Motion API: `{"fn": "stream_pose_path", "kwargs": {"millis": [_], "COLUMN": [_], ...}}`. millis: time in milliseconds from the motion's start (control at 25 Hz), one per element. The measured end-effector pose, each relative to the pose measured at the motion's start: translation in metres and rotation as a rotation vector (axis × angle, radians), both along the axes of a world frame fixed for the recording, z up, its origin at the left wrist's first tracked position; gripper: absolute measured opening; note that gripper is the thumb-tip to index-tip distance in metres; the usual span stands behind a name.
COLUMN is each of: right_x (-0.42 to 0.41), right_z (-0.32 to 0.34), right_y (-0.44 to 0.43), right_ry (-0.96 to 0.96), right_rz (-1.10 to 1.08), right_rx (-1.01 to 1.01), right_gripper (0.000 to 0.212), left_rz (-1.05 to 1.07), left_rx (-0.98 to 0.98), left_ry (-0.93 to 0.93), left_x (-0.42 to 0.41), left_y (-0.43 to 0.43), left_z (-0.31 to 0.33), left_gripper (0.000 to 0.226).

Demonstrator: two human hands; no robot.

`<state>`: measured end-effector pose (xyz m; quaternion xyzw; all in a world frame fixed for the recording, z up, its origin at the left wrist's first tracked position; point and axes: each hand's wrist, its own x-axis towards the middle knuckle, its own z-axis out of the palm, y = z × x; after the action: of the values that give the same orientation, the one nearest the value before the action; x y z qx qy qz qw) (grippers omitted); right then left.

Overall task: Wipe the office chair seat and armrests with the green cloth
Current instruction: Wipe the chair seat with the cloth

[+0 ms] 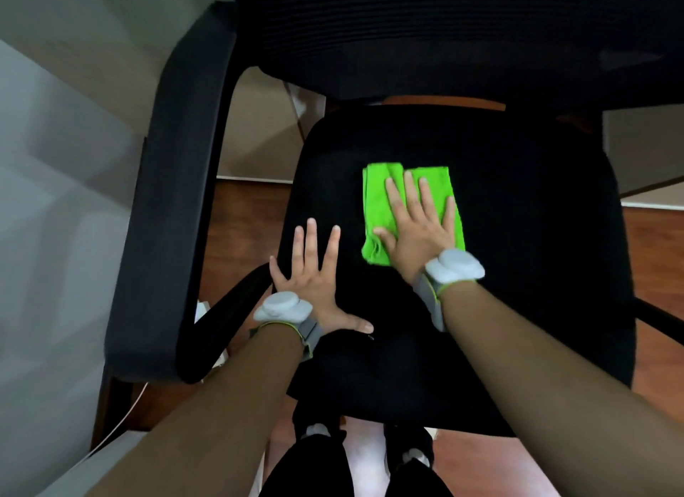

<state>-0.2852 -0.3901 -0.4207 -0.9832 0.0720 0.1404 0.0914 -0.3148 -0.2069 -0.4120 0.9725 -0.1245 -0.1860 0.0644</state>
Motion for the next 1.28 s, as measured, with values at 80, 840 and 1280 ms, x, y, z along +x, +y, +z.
{"fn": "stream_pose_path", "kwargs": {"millis": [80,840,1280], "right_x": [0.019,-0.021,0.001], "right_z": [0.001,0.007,0.003], "right_y": [-0.003,-0.001,0.026], "right_ry": [0.0,0.019,-0.08], "right_rz": [-0.032,0.187,-0.015], "right_rx": [0.032,0.053,-0.041], "right_gripper": [0.075,0.102,0.065], "left_rz": [-0.024,-0.025,0.009], "left_rx": [-0.013,0.043,0.05], "left_ry": [-0.002,0.032,0.04], "left_x": [0.001,0.0,0.001], "left_y": [0.0,-0.001,-0.003], "left_z": [-0.003,0.001,0.0], "left_gripper": [0.155,0.157,0.153]}}
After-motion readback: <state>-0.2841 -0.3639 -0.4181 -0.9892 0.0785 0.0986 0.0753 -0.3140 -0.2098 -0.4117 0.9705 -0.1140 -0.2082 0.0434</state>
